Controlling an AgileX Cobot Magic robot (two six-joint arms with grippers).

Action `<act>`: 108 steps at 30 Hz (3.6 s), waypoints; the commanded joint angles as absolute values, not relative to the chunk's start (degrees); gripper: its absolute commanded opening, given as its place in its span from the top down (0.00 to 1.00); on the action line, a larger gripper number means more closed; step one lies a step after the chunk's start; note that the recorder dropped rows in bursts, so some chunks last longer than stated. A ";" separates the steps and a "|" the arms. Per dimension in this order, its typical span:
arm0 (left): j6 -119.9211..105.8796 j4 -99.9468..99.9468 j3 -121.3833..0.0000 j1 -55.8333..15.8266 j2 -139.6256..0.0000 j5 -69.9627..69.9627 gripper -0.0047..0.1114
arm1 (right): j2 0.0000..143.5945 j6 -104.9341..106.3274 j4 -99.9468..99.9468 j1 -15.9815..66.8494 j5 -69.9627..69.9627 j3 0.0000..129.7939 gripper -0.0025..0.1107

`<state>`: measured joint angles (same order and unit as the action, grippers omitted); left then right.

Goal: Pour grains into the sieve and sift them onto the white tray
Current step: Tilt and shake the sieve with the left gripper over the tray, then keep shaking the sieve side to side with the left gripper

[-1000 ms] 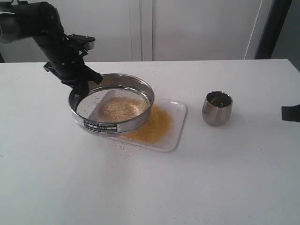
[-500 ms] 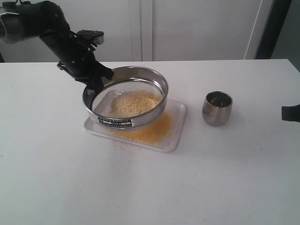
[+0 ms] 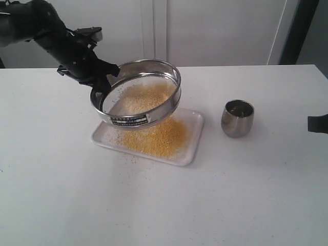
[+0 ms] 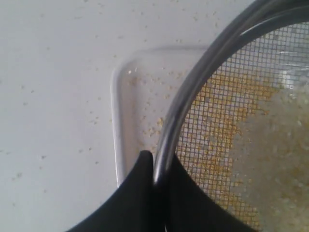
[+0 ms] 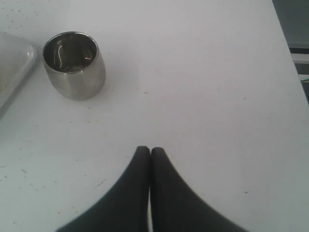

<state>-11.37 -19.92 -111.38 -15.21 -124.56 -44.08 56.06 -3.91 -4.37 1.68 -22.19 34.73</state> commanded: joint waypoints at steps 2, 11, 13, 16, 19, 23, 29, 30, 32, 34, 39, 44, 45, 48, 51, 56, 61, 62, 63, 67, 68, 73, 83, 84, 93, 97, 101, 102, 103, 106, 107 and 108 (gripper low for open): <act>-19.58 -17.93 -111.61 -16.16 -123.77 -47.43 0.96 | 55.57 -3.60 -4.40 1.13 -21.67 34.55 0.98; -29.89 -23.53 -111.61 -16.25 -125.34 -51.19 0.96 | 55.57 -3.60 -4.40 1.13 -21.67 34.55 0.98; -15.38 -21.06 -111.61 -15.43 -125.37 -49.04 0.96 | 55.57 -3.60 -4.40 1.13 -21.67 34.55 0.98; -5.84 -21.78 -111.39 -14.99 -125.59 -48.16 0.96 | 55.57 -3.60 -4.40 1.13 -21.67 34.55 0.98; -23.56 -21.78 -111.39 -15.83 -125.36 -51.07 0.96 | 55.57 -3.60 -4.40 1.13 -21.67 34.55 0.98; -32.79 -21.88 -111.39 -16.08 -125.36 -53.94 0.96 | 55.57 -3.60 -4.40 1.13 -21.67 34.55 0.98; -13.96 -22.10 -111.39 -16.08 -125.58 -49.22 0.96 | 55.57 -3.60 -4.40 1.13 -21.67 34.55 0.98; -19.12 -22.10 -111.39 -16.08 -125.58 -49.96 0.96 | 55.57 -3.60 -4.40 1.13 -21.67 34.55 0.98; -29.21 -21.40 -111.39 -16.08 -125.58 -52.64 0.96 | 55.57 -3.60 -4.40 1.13 -21.67 34.55 0.98; -26.92 -18.00 -111.39 -15.38 -125.58 -52.48 0.96 | 55.57 -3.60 -4.40 1.13 -21.67 34.55 0.98; -9.91 -16.87 -111.39 -12.06 -125.58 -48.96 0.96 | 55.57 -3.60 -4.40 1.13 -21.67 34.55 0.98; -11.37 -18.01 -111.39 -14.93 -125.58 -48.70 0.96 | 55.57 -3.60 -4.40 1.13 -21.67 34.55 0.98; -12.30 -18.18 -111.39 -15.91 -125.58 -48.34 0.96 | 55.57 -3.60 -4.40 1.13 -21.67 34.55 0.98; -15.67 -17.76 -111.39 -17.21 -125.58 -49.91 0.96 | 55.57 -3.60 -4.40 1.13 -21.67 34.55 0.98; -10.79 -14.17 -111.39 -12.20 -124.97 -52.07 0.96 | 55.57 -3.60 -4.40 1.13 -21.67 34.55 0.98; -13.56 -15.47 -111.39 -19.03 -125.55 -48.04 0.96 | 55.57 -3.60 -4.40 1.13 -21.67 34.55 0.98; -12.85 -12.45 -111.39 -13.71 -124.36 -50.24 0.96 | 55.57 -3.60 -4.40 1.13 -21.67 34.55 0.98; -11.54 -14.04 -111.39 -13.56 -124.35 -48.93 0.96 | 55.57 -3.60 -4.40 1.13 -21.67 34.55 0.98; -11.54 -16.68 -111.39 -14.82 -124.52 -47.25 0.96 | 55.57 -3.60 -4.40 1.13 -21.67 34.55 0.98; -14.01 -13.73 -111.39 -21.31 -125.38 -44.13 0.96 | 55.57 -3.60 -4.40 1.13 -21.67 34.55 0.98; -12.48 -11.18 -111.39 -20.97 -125.26 -45.02 0.96 | 55.57 -3.60 -4.40 1.13 -21.67 34.55 0.98; -11.74 -9.66 -111.39 -14.71 -123.38 -48.49 0.96 | 55.57 -3.60 -4.40 1.13 -21.67 34.55 0.98; -16.04 -14.75 -111.50 -18.55 -123.99 -47.13 0.96 | 55.57 -3.60 -4.40 1.13 -21.67 34.55 0.98; -14.97 -14.29 -111.50 -17.21 -123.76 -47.75 0.96 | 55.57 -3.60 -4.40 1.13 -21.67 34.55 0.98; -18.02 -20.38 -111.11 -19.99 -123.89 -46.56 0.96 | 55.57 -3.60 -4.40 1.13 -21.67 34.55 0.98; -12.27 -13.89 -111.39 -17.05 -122.79 -47.67 0.96 | 55.57 -3.60 -4.40 1.13 -21.67 34.55 0.98; -8.97 -16.95 -111.39 -13.45 -122.09 -48.05 0.96 | 55.57 -3.60 -4.40 1.13 -21.67 34.55 0.98; -9.44 -17.29 -111.39 -14.53 -122.22 -47.95 0.96 | 55.57 -3.60 -4.40 1.13 -21.67 34.55 0.98; -10.66 -17.29 -111.39 -15.81 -122.48 -48.15 0.96 | 55.57 -3.60 -4.40 1.13 -21.67 34.55 0.98; -14.95 -10.97 -111.39 -21.49 -123.02 -49.69 0.96 | 55.57 -3.60 -4.40 1.13 -21.67 34.55 0.98; -14.67 -6.64 -111.39 -22.52 -123.02 -50.14 0.96 | 55.57 -3.60 -4.40 1.13 -21.67 34.55 0.98; -12.64 -2.30 -111.39 -22.67 -122.77 -50.22 0.96 | 55.57 -3.60 -4.40 1.13 -21.67 34.55 0.98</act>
<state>-13.56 -7.10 -111.15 -19.42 -123.47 -47.56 56.06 -3.91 -4.37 1.68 -22.09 34.73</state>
